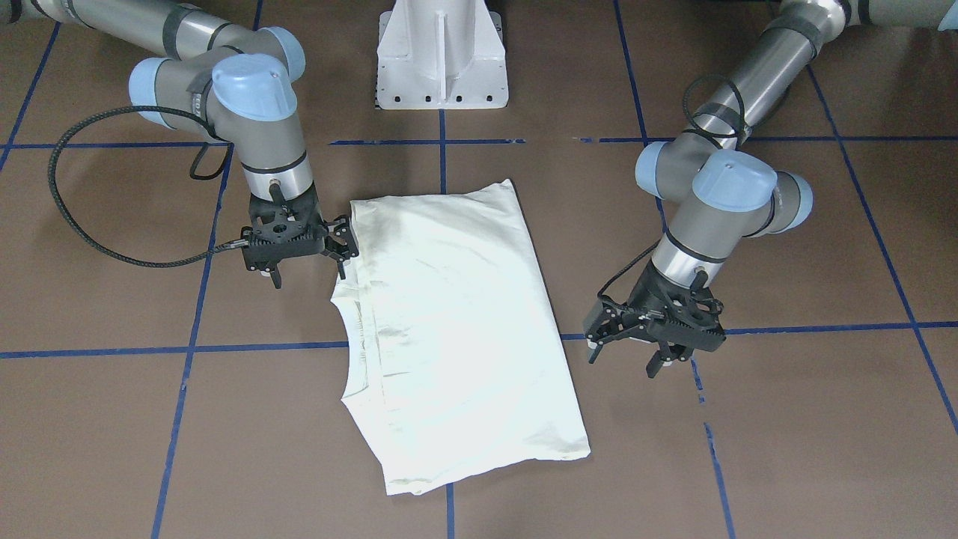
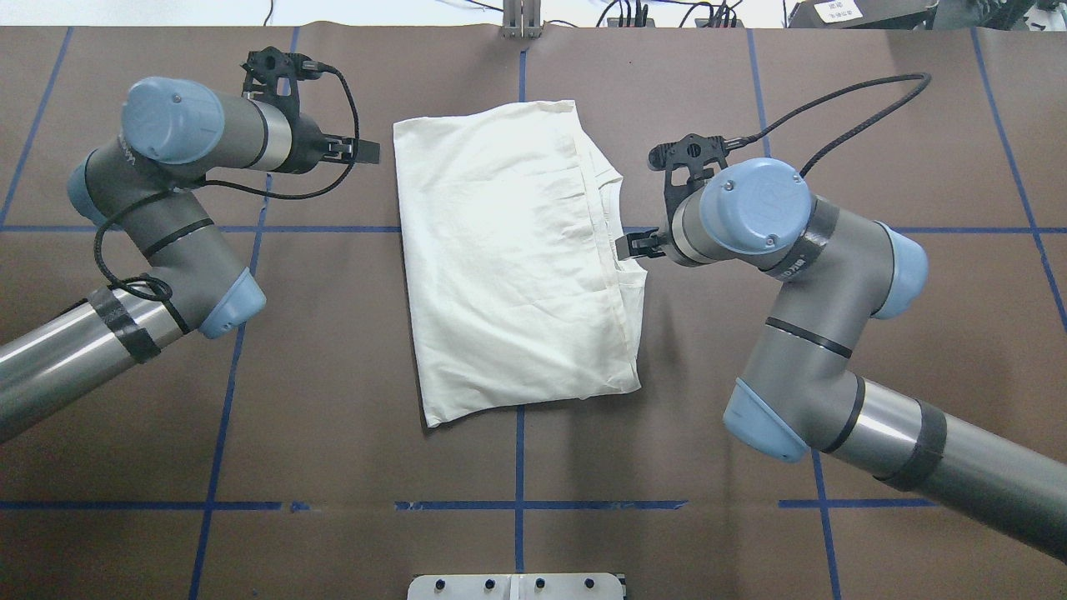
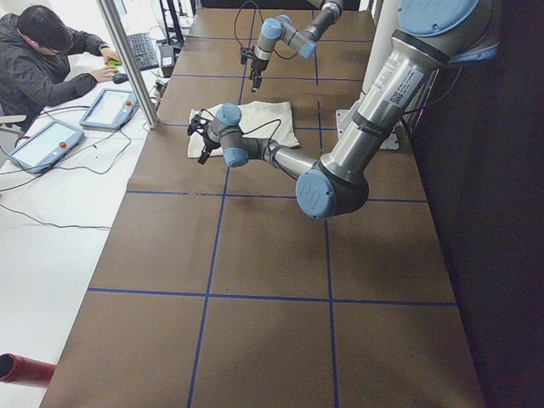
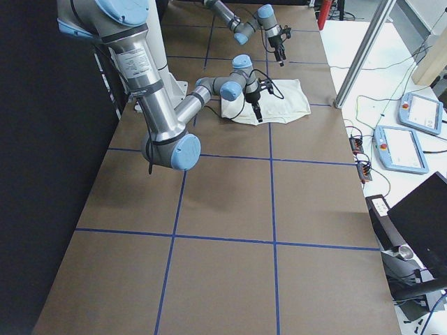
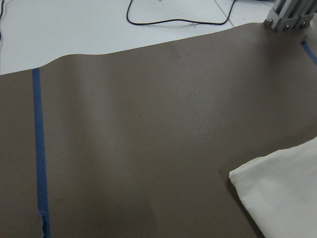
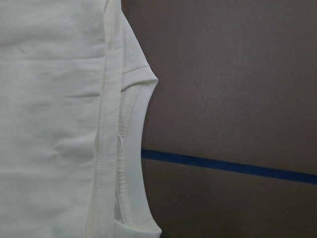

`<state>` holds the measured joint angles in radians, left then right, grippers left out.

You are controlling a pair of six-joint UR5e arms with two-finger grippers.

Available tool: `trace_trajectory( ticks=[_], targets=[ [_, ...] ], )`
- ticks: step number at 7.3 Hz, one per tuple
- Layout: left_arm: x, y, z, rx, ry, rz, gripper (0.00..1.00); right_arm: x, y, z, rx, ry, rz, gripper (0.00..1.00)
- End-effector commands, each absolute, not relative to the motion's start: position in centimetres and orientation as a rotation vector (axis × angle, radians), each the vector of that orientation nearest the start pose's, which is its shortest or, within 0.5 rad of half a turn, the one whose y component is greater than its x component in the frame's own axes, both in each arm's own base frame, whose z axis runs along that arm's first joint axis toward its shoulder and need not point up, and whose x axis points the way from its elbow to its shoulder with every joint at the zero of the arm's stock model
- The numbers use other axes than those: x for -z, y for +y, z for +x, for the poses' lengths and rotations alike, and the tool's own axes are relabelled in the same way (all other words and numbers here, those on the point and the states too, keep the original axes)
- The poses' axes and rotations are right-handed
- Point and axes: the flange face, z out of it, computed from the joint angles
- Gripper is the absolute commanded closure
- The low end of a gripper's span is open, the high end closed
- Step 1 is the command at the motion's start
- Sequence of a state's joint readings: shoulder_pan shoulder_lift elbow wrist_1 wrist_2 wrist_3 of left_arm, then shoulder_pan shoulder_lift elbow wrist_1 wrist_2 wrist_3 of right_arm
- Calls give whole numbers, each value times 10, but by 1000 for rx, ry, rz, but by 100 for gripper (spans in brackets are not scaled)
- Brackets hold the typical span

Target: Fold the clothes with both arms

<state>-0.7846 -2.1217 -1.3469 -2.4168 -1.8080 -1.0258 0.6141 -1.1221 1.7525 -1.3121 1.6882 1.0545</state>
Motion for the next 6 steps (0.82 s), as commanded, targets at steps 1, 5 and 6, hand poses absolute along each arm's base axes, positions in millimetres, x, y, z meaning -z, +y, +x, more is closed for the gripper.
trace_trajectory(
  ticks=[1,5,6],
  targets=[
    [-322,-499,449,133,1191,445,0,-334,-437,-422,-242,-1085,327,0],
    [-310,-334,513,435,1327,209,0,-323,-423,-410,-448,-1185,225,0],
    [-314,-321,525,519,1317,179,10,-323,-424,-409,-451,-1183,227,0]
  ],
)
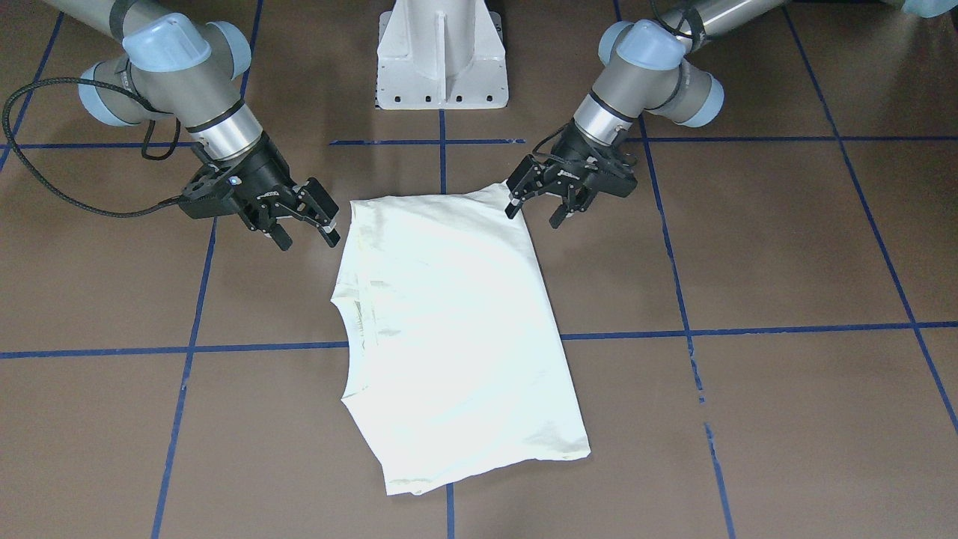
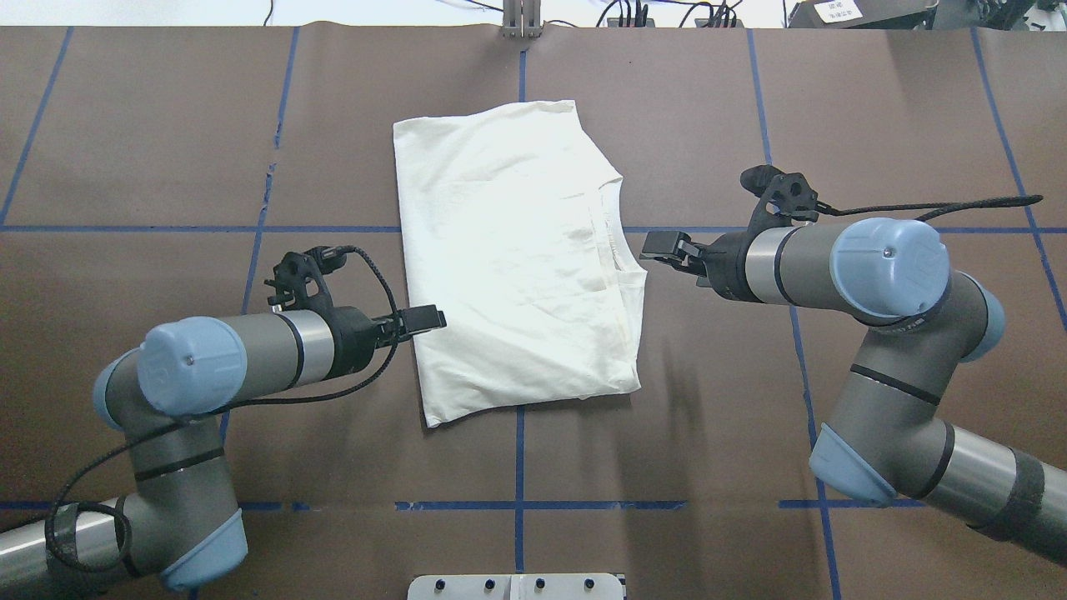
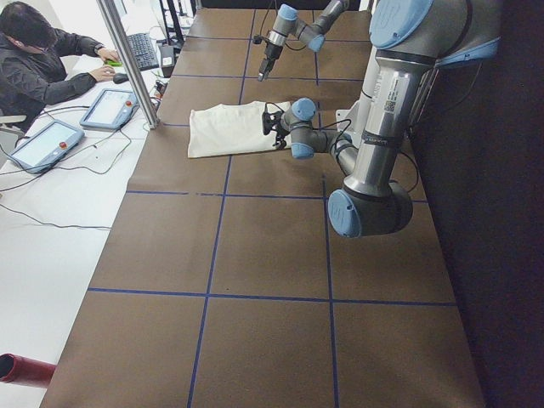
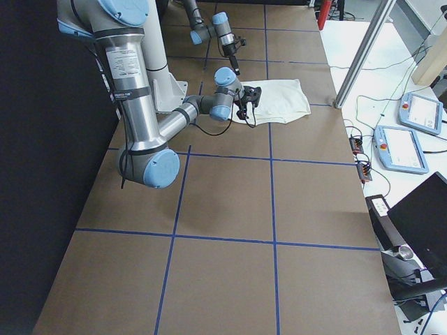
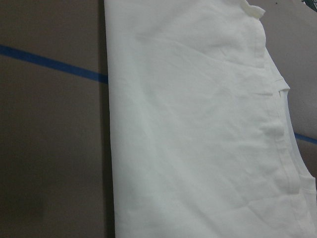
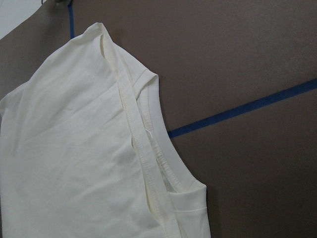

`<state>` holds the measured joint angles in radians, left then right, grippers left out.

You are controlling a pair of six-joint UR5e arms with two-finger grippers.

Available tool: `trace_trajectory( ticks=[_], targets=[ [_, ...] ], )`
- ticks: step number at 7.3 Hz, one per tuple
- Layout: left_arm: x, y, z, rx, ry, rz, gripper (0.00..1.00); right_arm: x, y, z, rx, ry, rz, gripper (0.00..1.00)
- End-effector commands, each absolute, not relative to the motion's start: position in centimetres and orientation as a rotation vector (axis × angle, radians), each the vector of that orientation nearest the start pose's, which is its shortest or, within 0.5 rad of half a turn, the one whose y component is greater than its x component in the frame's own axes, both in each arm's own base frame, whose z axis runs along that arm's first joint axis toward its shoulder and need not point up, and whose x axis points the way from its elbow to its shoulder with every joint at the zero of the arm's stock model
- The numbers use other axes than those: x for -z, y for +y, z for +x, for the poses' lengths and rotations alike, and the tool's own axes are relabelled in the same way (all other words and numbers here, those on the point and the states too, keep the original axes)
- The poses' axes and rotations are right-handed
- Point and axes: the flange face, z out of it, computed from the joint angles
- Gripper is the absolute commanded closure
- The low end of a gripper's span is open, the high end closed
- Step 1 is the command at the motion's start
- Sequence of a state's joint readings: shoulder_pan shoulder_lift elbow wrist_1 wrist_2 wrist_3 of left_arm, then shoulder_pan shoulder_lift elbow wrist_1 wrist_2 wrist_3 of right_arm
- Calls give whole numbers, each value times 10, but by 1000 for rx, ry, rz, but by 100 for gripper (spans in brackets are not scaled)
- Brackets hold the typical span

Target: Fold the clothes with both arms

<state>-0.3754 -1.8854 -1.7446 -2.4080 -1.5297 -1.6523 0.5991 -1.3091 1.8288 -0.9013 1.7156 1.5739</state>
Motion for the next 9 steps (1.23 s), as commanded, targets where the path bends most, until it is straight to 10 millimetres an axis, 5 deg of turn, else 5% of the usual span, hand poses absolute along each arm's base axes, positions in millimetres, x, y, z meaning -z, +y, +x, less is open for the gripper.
trace_trajectory(
  ticks=[1,9],
  targets=[
    [-319,-316,532,559,1292,140,21,-324,-424,-409,-452,-1184,226,0],
    [-314,-281,560,550,1264,96,25,-328,-425,-409,-462,-1173,236,0]
  ],
)
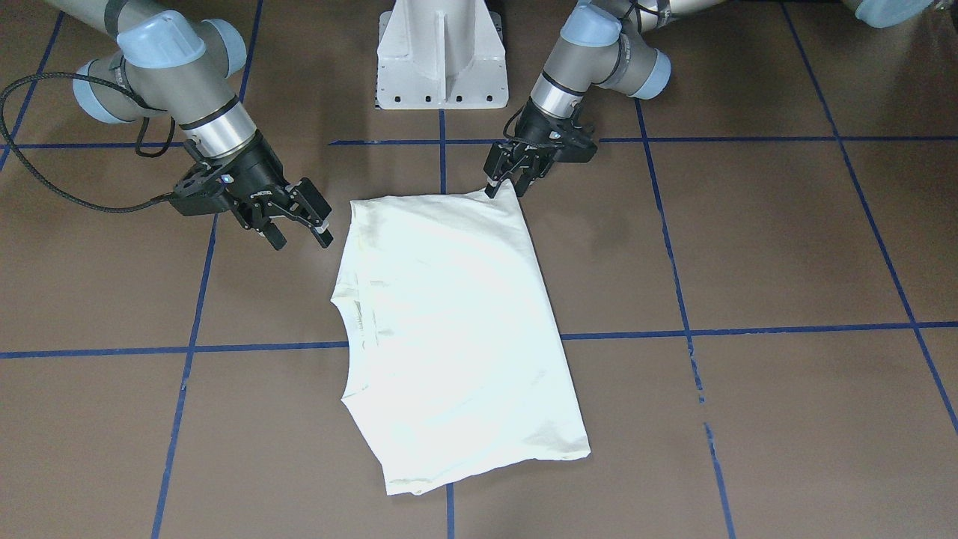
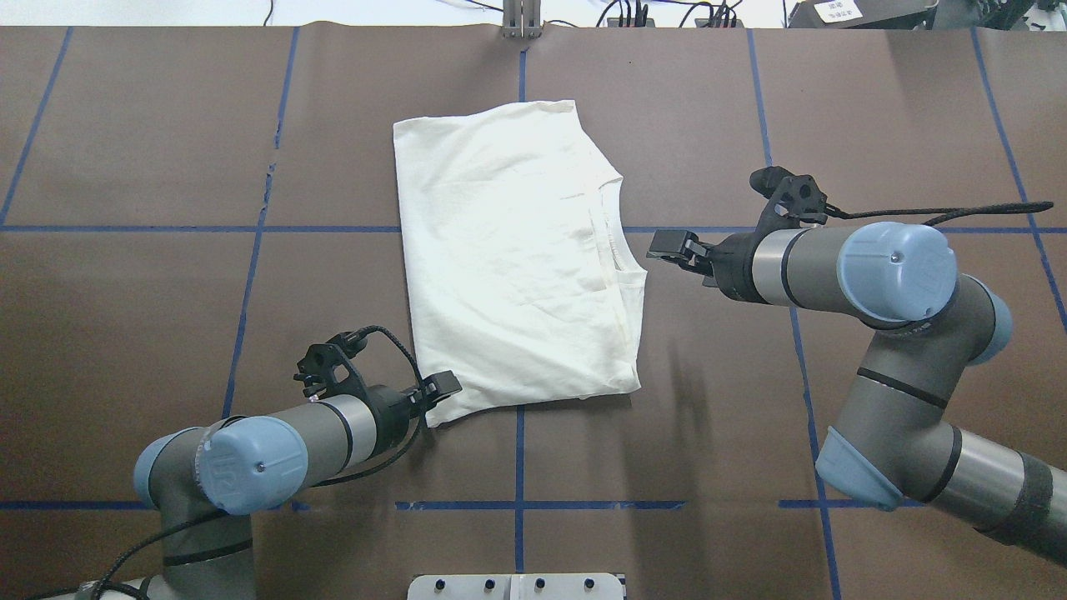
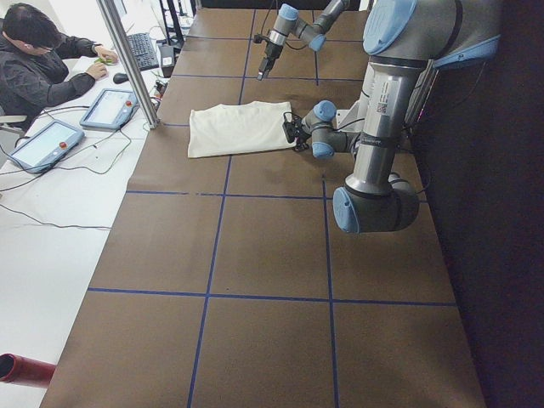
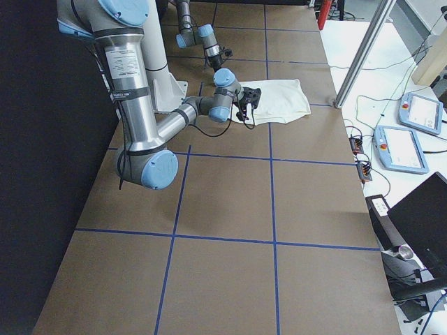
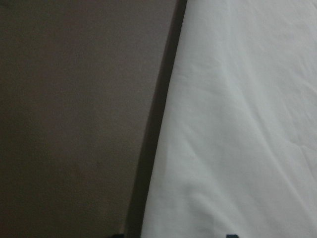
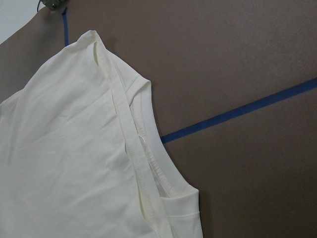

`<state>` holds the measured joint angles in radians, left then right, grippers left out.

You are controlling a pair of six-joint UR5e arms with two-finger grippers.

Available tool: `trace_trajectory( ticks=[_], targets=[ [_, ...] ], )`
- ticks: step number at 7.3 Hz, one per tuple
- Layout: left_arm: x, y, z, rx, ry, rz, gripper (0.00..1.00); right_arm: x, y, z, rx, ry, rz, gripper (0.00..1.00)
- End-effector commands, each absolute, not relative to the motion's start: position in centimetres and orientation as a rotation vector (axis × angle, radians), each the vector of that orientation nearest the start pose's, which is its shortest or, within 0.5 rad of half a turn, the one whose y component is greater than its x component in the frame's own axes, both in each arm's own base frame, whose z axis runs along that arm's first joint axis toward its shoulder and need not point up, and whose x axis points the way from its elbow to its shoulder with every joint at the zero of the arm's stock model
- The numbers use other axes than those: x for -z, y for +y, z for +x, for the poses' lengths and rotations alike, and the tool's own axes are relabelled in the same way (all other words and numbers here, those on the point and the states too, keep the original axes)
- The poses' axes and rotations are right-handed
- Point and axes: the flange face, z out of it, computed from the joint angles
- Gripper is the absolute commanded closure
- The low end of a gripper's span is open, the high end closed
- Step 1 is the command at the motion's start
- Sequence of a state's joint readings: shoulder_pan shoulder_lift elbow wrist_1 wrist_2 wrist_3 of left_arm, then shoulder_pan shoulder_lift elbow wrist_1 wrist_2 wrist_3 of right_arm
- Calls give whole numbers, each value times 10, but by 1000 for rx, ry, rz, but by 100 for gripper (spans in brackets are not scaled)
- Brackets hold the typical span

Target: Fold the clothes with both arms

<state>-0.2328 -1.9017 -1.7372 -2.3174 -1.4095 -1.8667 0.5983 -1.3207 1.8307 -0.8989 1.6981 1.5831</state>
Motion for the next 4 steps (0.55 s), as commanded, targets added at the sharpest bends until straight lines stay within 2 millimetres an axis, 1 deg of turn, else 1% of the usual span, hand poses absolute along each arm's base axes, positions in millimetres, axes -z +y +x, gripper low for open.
trace_trajectory(
  ticks=[1,2,3,4],
  targets=[
    [-313,-281,560,550,1267,96,25,-328,-425,-409,-462,-1173,236,0],
    [-311,-280,560,551,1270,95,32,-328,-425,-409,-462,-1173,236,0],
    [-309,-281,561,565,1274,105,50,-328,-425,-409,-462,-1173,236,0],
    [-309,-281,560,568,1275,104,76,-329,-425,-409,-462,-1171,235,0]
  ],
)
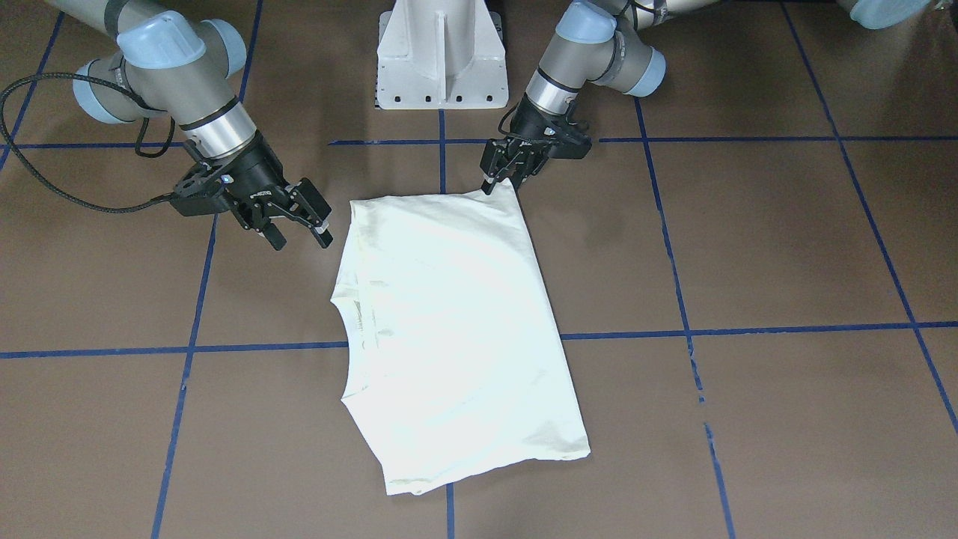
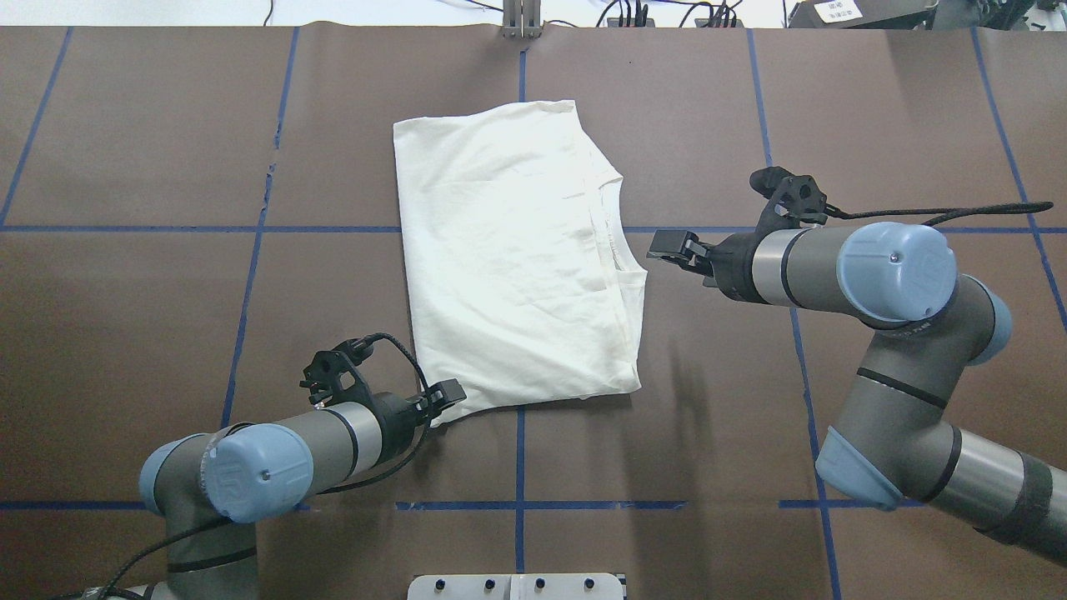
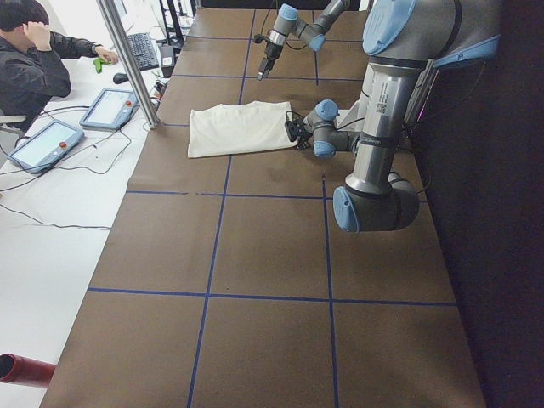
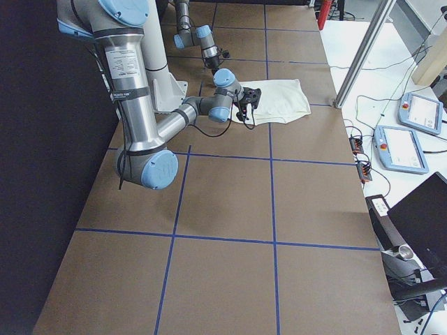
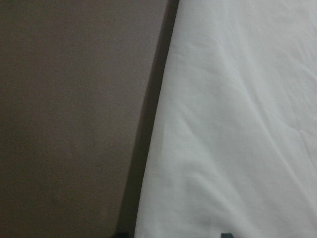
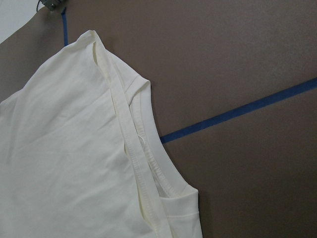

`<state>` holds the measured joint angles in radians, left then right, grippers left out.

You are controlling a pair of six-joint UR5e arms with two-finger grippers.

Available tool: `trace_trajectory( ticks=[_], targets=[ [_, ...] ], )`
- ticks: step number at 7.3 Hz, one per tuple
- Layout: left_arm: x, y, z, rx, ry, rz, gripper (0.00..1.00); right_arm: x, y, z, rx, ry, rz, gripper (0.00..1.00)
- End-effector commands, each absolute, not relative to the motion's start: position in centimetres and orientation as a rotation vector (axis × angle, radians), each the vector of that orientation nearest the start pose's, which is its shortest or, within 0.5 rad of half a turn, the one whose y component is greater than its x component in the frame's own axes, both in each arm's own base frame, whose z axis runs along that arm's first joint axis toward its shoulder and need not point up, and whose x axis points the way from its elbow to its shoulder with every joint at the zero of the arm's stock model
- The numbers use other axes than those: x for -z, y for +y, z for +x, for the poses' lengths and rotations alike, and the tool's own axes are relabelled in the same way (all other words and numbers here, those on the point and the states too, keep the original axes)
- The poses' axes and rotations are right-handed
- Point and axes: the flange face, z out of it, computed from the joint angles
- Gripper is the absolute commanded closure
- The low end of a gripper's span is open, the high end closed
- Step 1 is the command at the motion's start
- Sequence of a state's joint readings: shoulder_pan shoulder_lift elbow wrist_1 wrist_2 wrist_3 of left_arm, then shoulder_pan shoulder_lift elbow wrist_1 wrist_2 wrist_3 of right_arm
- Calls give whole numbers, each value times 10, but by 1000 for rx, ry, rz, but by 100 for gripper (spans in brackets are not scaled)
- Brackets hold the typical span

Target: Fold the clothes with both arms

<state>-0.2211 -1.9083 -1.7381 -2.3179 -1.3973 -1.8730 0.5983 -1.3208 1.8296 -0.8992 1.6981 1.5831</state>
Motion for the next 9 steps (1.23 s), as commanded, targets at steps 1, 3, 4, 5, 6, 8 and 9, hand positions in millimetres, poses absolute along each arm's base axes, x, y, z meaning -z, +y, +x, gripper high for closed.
trace_trajectory(
  ticks=[1,3,4,5,6,8,9],
  targets=[
    [-309,-281,560,567,1275,105,95,-329,-425,-409,-462,-1172,235,0],
    [-308,-281,559,567,1278,107,100,-330,-425,-413,-471,-1168,237,0],
    [-305,-280,558,565,1284,108,100,-325,-418,-426,-532,-1172,219,2],
    [-303,-280,557,565,1287,108,100,-301,-414,-448,-598,-1154,196,6],
    [-302,-280,557,566,1290,106,100,-280,-399,-482,-654,-1099,193,8],
    [-298,-280,557,565,1296,105,100,-280,-365,-519,-656,-1033,212,7],
    [-297,-280,557,565,1299,104,100,-289,-362,-527,-649,-975,210,8]
  ],
)
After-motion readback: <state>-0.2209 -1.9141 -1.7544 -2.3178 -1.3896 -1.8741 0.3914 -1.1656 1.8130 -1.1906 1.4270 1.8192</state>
